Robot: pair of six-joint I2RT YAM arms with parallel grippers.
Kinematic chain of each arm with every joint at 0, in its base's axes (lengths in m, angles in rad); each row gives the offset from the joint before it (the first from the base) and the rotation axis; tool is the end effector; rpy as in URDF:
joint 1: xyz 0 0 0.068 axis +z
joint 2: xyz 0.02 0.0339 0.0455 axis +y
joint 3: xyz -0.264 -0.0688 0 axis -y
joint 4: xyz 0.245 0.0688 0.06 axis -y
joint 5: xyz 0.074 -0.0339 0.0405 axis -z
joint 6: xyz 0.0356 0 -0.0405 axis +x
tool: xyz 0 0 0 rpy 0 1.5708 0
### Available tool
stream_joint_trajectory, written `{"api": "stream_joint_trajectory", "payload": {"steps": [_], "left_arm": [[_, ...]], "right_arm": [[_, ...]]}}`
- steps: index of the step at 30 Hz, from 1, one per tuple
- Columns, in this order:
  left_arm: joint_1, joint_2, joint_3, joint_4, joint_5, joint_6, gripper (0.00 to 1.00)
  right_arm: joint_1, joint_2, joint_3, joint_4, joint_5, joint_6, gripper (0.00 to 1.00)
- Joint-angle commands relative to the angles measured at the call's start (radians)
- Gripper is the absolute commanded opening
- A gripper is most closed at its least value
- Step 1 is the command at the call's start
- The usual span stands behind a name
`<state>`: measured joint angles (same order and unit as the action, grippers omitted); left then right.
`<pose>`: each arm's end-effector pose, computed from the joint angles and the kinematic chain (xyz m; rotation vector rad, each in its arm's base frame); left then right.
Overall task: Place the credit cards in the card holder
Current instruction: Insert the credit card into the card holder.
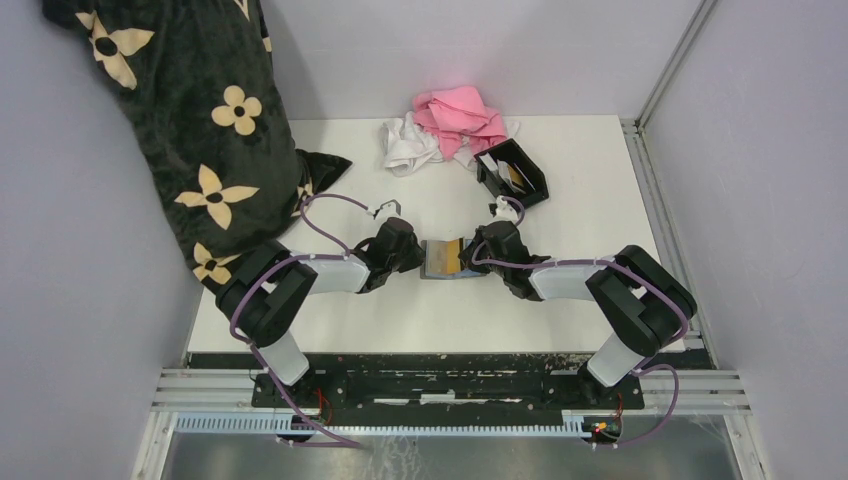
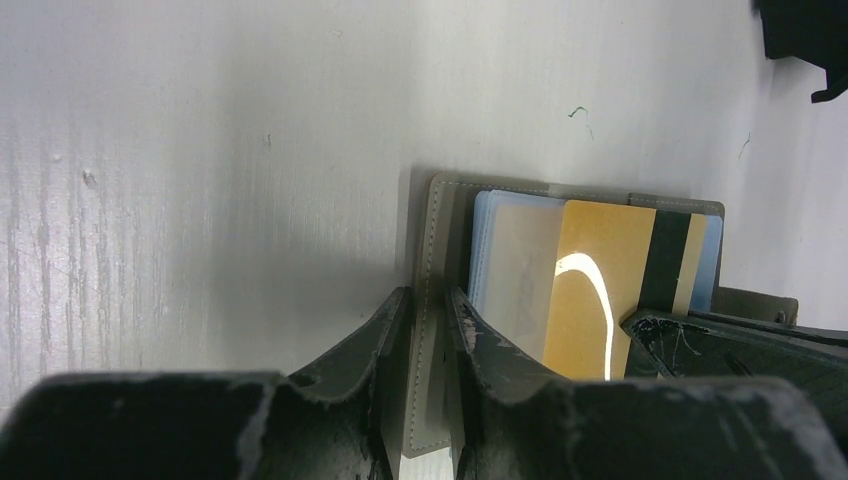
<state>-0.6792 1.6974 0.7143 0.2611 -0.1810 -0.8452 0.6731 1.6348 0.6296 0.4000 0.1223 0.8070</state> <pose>0.2537 -0.1966 0.1327 -0.2905 2.3308 -0.5782 0.2441 0.1891 0.1401 0.2234 2.2489 0.6963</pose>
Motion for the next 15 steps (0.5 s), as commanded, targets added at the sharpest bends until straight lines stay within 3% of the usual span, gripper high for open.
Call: {"api": "stream_joint_trajectory", "payload": {"steps": [1,15], "left_arm": [[-0.003,0.074,-0.033,-0.155,0.012,0.029,0.27],[-0.003,0.084,-0.053,-0.139,0.011,0.040,0.18]], "right_arm": [[0.017,0.045,-0.027,-0.130,0.037,-0.020,0.01],[0.058,0.115,-0.032,-0.102,0.041,0.017,0.01]]}}
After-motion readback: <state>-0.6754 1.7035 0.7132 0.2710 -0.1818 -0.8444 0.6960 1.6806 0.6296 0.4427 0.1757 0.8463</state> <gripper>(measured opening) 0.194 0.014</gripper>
